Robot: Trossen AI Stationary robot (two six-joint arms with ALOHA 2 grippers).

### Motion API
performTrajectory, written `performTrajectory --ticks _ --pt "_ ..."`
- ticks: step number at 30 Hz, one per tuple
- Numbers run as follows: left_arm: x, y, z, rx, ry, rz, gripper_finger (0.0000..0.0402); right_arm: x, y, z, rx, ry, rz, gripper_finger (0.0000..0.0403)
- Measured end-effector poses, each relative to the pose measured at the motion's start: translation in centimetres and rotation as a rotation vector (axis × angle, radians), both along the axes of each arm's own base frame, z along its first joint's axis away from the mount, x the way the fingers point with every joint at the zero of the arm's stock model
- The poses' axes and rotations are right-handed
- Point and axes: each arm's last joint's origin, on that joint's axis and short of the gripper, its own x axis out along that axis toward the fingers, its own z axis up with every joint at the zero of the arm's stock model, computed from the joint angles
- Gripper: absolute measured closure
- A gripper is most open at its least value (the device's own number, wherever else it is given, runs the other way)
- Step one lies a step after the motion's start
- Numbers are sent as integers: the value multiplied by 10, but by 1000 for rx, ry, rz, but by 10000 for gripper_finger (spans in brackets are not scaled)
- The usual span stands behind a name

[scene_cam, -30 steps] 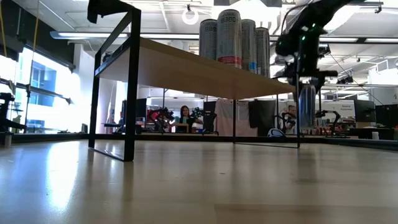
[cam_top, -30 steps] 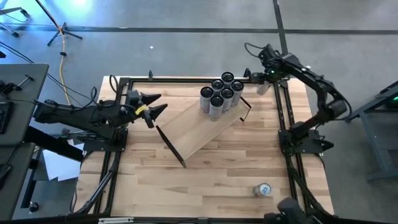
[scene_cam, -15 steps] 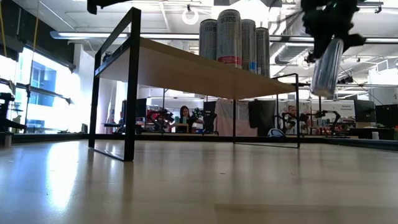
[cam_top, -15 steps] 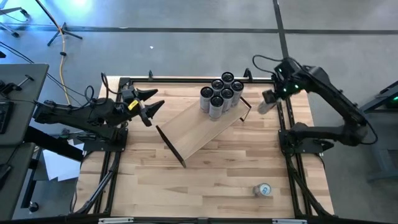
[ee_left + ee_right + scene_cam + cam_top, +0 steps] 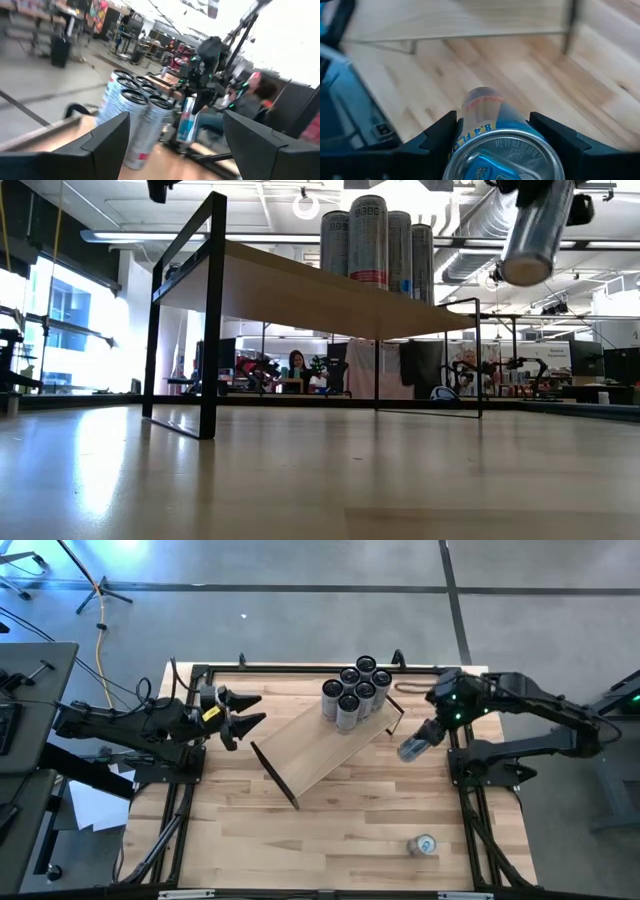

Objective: Place canned beverage on shelf
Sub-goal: Put the top blue soda can on the shelf

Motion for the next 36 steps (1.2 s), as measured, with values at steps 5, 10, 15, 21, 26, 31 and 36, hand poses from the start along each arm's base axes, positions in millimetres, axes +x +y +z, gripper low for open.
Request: performTrajectory --ticks 5,10,15,21,26,31,36 --pt "0 -6 0 -165 -52 -99 112 18 21 3 -38 -87 178 188" --pt "4 -17 -3 -284 -55 -213 112 35 43 3 -74 -151 362 188" --pt "13 -31 -6 -324 -54 -248 112 54 64 2 -67 -218 455 183" --pt "20 -40 4 -138 1 -249 112 72 87 0 0 -272 473 184" --pt "15 -38 30 72 53 -230 112 88 95 9 -1 -278 446 185" --pt "7 -33 51 194 108 -150 112 109 98 38 -112 -302 438 185" --pt "5 -32 54 245 152 -137 112 133 97 68 -252 -234 438 185"
